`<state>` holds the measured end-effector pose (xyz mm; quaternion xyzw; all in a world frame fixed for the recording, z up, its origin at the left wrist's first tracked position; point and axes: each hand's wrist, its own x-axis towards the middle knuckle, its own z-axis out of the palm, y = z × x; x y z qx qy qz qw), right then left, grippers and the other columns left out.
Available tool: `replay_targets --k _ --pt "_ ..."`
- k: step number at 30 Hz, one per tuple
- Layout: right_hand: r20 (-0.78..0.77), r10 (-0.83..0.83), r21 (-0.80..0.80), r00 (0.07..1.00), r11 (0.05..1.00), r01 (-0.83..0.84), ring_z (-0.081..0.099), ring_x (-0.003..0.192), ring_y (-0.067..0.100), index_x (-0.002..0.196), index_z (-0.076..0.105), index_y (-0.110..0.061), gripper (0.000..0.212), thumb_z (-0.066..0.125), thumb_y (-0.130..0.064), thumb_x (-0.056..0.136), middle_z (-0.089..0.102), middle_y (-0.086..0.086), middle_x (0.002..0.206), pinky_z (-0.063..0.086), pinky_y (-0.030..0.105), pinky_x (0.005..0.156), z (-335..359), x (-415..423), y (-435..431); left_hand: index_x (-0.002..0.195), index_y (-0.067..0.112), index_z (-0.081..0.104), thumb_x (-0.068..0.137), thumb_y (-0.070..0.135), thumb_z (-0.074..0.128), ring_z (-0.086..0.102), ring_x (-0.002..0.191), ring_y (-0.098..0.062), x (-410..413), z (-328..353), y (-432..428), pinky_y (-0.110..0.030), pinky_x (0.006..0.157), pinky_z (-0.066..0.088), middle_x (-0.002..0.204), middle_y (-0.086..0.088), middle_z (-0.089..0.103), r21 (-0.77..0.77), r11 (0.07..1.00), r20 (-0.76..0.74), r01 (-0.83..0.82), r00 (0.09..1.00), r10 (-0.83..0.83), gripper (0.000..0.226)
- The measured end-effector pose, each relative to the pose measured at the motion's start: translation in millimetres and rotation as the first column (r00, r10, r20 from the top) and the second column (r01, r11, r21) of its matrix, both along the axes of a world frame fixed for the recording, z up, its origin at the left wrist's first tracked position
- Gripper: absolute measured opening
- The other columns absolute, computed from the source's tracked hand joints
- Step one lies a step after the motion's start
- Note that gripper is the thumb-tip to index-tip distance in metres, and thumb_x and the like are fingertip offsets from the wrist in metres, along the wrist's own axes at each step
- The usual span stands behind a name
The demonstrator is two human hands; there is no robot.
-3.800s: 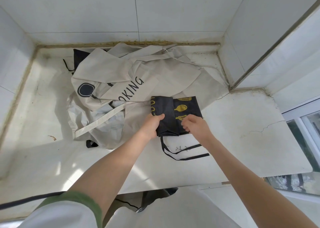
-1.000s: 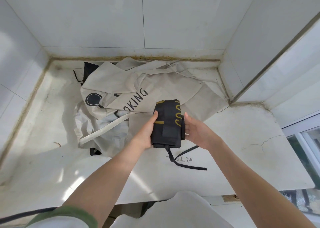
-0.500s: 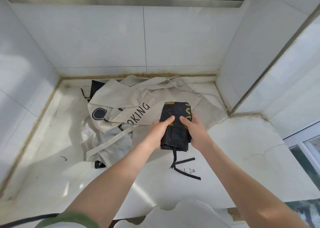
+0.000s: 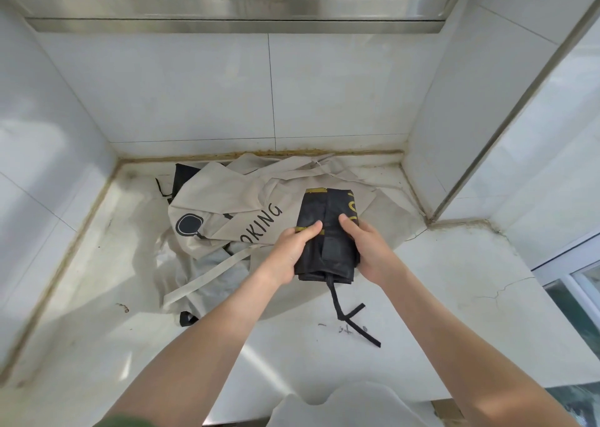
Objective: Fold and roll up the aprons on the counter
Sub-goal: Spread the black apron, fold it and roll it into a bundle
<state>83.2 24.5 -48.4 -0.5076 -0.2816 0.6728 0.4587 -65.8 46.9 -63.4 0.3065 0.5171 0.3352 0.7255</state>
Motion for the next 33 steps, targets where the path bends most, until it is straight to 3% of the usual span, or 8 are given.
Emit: replay_targets --k 5,8,12,17,21,26,29,33 --pt "0.139 0.089 0.101 0.986 0.990 -0.104 0.067 0.100 0.017 0.140 0.018 -0.042 0.080 0.063 -0.001 0.088 0.061 0.005 0.119 0.056 0.030 0.080 -3.3 -2.5 -0.1 0.109 0.012 0.069 0.091 0.040 0.059 0.069 0.095 -0.032 -4.6 -0.6 5.7 -0.049 0.088 0.054 0.102 -0.014 0.073 -0.070 0.995 -0.021 -0.075 0.997 0.073 0.035" --pt "0.210 0.116 0.219 0.971 0.962 -0.162 0.065 0.103 0.021 0.135 0.026 -0.041 0.071 0.058 0.004 0.090 0.056 0.010 0.125 0.056 0.038 0.086 -4.4 -4.7 -3.3 0.105 0.015 0.070 0.093 0.045 0.053 0.070 0.094 -0.030 -6.5 4.0 6.6 -0.046 0.088 0.055 0.098 -0.011 0.074 -0.134 0.988 -0.005 -0.076 0.997 0.076 0.036" --pt "0.135 0.115 0.279 0.984 0.949 -0.149 0.065 0.093 0.019 0.124 0.033 -0.032 0.056 0.055 0.007 0.091 0.061 0.006 0.110 0.056 0.038 0.084 -3.6 -3.1 -4.9 0.101 0.013 0.067 0.092 0.039 0.053 0.069 0.086 -0.029 -7.1 11.4 8.0 -0.041 0.080 0.056 0.093 -0.012 0.073 -0.150 0.985 -0.034 -0.086 0.996 0.082 0.031" --pt "0.283 0.298 0.213 0.912 0.907 -0.363 0.056 0.117 0.022 0.132 0.048 -0.028 0.055 0.062 0.001 0.088 0.051 0.007 0.134 0.050 0.037 0.095 0.3 5.6 2.3 0.105 0.011 0.064 0.092 0.035 0.054 0.068 0.078 -0.028 -14.6 19.7 16.8 -0.035 0.068 0.056 0.087 -0.013 0.071 -0.149 0.986 -0.068 -0.073 0.996 0.063 0.029" --pt "0.394 0.241 0.161 0.887 0.932 -0.325 0.059 0.107 0.014 0.139 0.044 -0.026 0.062 0.059 0.006 0.088 0.055 0.002 0.129 0.054 0.024 0.084 7.1 9.3 9.8 0.114 0.011 0.063 0.097 0.040 0.051 0.069 0.090 -0.028 -12.2 24.4 19.9 -0.038 0.074 0.057 0.103 -0.013 0.071 -0.134 0.990 0.032 -0.051 0.998 0.056 0.036" --pt "0.654 0.100 0.178 0.749 0.943 -0.282 0.056 0.101 0.016 0.133 0.050 -0.021 0.051 0.057 0.004 0.089 0.057 0.000 0.116 0.047 0.015 0.076 15.9 10.9 14.0 0.110 0.011 0.064 0.093 0.038 0.057 0.065 0.099 -0.021 -6.4 31.2 17.9 -0.033 0.088 0.052 0.103 -0.006 0.071 0.040 0.995 0.076 0.086 0.993 -0.089 0.032" --pt "0.666 -0.019 0.218 0.745 0.961 -0.171 0.055 0.098 0.019 0.120 0.055 -0.016 0.037 0.057 0.003 0.089 0.059 0.002 0.105 0.044 0.025 0.080 17.4 16.1 17.3 0.105 0.015 0.065 0.089 0.014 0.065 0.065 0.094 -0.014 -0.5 34.4 12.3 -0.027 0.087 0.051 0.098 -0.002 0.071 0.238 0.929 -0.084 0.282 0.959 -0.270 0.016" --pt "0.656 -0.060 0.231 0.752 0.965 -0.125 0.054 0.088 0.015 0.107 0.055 -0.020 0.027 0.056 0.002 0.090 0.057 -0.006 0.092 0.044 0.020 0.068 18.0 25.1 18.1 0.102 0.019 0.070 0.083 0.018 0.072 0.067 0.099 -0.017 1.1 32.1 15.0 -0.036 0.093 0.052 0.103 -0.002 0.073 0.389 0.850 -0.439 0.354 0.883 -0.167 0.019"
